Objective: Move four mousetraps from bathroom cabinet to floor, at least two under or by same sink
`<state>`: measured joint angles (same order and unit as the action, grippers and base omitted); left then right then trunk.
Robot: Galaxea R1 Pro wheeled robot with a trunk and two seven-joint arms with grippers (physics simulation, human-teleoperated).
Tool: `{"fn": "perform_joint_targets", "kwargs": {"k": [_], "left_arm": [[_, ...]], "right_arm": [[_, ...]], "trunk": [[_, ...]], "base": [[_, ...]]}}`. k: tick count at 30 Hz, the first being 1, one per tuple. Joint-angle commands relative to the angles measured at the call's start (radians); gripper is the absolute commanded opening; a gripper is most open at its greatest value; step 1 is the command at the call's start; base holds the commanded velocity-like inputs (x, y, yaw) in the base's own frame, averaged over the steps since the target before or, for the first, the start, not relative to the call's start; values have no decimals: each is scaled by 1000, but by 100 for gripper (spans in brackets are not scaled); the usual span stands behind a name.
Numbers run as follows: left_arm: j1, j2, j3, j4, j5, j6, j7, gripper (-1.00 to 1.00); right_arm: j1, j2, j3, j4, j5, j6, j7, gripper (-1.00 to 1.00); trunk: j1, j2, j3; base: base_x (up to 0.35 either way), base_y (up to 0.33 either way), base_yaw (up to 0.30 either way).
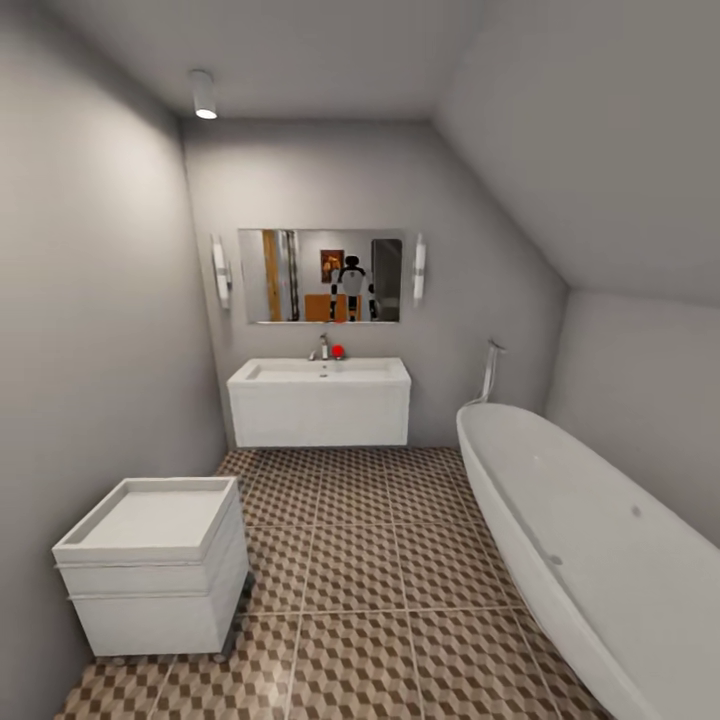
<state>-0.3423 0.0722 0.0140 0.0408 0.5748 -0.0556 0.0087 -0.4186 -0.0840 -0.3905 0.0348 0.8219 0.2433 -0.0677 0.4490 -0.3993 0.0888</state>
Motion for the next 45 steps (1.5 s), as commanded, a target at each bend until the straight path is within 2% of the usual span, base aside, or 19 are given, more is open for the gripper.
{"fn": "perform_joint_targets", "kwargs": {"k": [1,10,23,45], "left_arm": [[-1,0,1,4,-4,-6,2,-100],[-1,0,1,4,-4,-6,2,-100],[-1,0,1,4,-4,-6,2,-100],[-1,0,1,4,-4,-6,2,-100]], "right_arm": [[-1,0,-8,4,8,-1,-4,-100],[-1,18,-14,0,1,-8,-6,-100],[-1,22,-15,2,1,-38,-4,-100],[-1,23,-14,3,3,-39,14,-100]], "trunk": [[1,-1,0],[1,-1,0],[1,-1,0],[1,-1,0]], "base": [[314,-112,18],[316,-113,5],[323,-80,0],[334,19,0]]}}
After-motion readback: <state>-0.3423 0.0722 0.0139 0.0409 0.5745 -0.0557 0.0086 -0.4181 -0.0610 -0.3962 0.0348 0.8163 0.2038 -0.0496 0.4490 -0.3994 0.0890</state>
